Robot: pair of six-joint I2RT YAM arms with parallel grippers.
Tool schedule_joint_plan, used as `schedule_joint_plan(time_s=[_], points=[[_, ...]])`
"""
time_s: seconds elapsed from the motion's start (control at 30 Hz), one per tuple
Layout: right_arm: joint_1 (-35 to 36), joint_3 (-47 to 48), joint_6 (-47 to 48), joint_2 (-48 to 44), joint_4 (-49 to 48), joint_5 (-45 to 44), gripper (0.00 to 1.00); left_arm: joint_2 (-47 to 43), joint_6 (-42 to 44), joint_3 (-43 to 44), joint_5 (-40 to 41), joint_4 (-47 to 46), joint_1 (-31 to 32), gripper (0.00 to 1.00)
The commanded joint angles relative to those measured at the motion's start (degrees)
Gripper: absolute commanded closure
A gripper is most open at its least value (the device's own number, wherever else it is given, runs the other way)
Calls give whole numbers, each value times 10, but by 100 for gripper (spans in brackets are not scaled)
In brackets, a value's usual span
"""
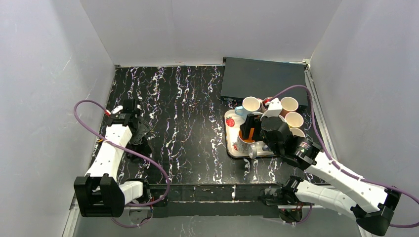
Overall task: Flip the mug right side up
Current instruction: Place the cup on the tray, then move the cup to the center of the board.
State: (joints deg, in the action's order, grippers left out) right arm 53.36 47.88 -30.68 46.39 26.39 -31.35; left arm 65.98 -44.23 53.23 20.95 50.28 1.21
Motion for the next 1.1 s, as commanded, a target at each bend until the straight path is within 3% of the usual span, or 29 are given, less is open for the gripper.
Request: schedule_joint_plan(time_s=[0.0,0.4,0.77,1.07], points=[[0,-2,-9,-8,-27,-19,20,-9,-22,-1,-83,-27,-1,19],[-1,-2,-10,-2,-49,-39,21,49,3,17,-266,-135,32,29],[-1,-5,-15,-7,-45,-41,20,53,101,111,-67,-76,29,17],[-1,-4,-10,-16,-37,-32,22,151,90,127,-50,-91,18,19]])
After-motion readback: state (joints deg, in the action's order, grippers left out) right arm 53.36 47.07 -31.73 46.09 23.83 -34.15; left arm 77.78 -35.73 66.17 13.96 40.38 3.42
